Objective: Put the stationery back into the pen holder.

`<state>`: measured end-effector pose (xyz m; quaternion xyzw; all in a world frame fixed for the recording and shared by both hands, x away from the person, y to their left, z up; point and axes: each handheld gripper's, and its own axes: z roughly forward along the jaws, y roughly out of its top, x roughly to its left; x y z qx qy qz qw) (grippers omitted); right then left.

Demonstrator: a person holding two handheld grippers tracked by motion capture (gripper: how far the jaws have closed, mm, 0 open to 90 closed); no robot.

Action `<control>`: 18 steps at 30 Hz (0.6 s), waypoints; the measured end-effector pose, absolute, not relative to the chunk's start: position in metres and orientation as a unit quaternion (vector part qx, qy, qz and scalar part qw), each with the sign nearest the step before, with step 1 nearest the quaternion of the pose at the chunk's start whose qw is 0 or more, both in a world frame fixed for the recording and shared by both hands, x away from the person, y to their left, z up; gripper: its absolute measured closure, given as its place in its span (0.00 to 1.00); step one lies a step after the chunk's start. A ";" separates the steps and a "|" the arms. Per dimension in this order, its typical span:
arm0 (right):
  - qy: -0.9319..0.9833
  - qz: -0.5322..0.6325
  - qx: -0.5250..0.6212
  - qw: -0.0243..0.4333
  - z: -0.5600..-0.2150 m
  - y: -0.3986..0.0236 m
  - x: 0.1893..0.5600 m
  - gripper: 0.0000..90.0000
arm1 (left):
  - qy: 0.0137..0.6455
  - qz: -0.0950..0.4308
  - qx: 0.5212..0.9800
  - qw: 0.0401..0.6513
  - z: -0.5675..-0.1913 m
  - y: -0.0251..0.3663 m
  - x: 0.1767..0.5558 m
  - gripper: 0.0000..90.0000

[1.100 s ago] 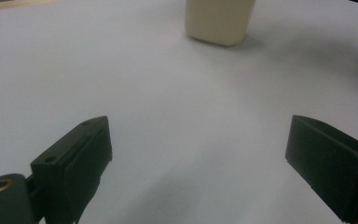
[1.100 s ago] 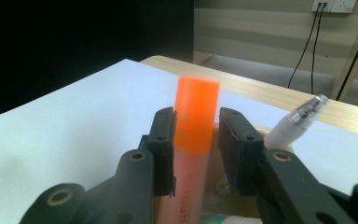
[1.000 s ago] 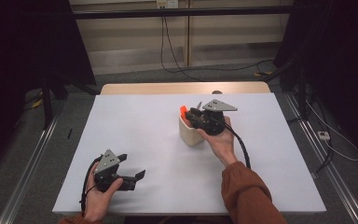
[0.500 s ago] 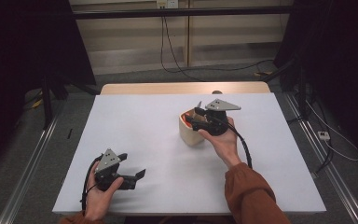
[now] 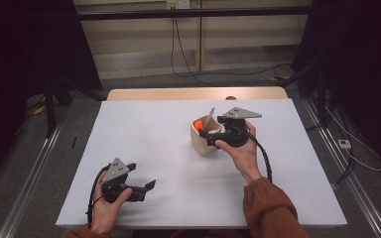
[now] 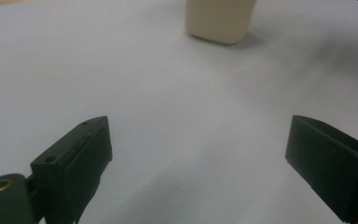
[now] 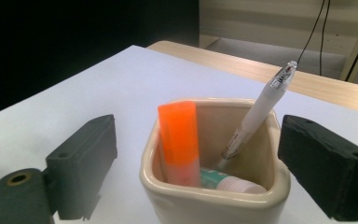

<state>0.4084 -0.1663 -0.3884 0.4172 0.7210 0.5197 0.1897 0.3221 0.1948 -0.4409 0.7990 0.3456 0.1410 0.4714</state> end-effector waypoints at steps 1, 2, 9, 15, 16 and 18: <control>0.722 0.519 0.417 0.189 -0.388 -0.167 0.408 0.10 | 0.346 0.141 0.798 0.473 -0.441 0.195 0.322 0.08; 0.723 0.516 0.418 0.189 -0.388 -0.167 0.407 0.09 | 0.345 0.142 0.798 0.472 -0.440 0.196 0.322 0.08; 0.721 0.513 0.423 0.194 -0.386 -0.171 0.403 0.07 | 0.343 0.142 0.798 0.474 -0.440 0.196 0.321 0.08; 0.723 0.506 0.427 0.197 -0.386 -0.178 0.398 0.07 | 0.345 0.143 0.797 0.475 -0.440 0.197 0.322 0.08; 0.722 0.506 0.429 0.196 -0.386 -0.179 0.397 0.07 | 0.344 0.144 0.797 0.476 -0.440 0.197 0.321 0.08; 0.722 0.504 0.430 0.202 -0.386 -0.180 0.394 0.07 | 0.344 0.145 0.796 0.476 -0.439 0.196 0.321 0.08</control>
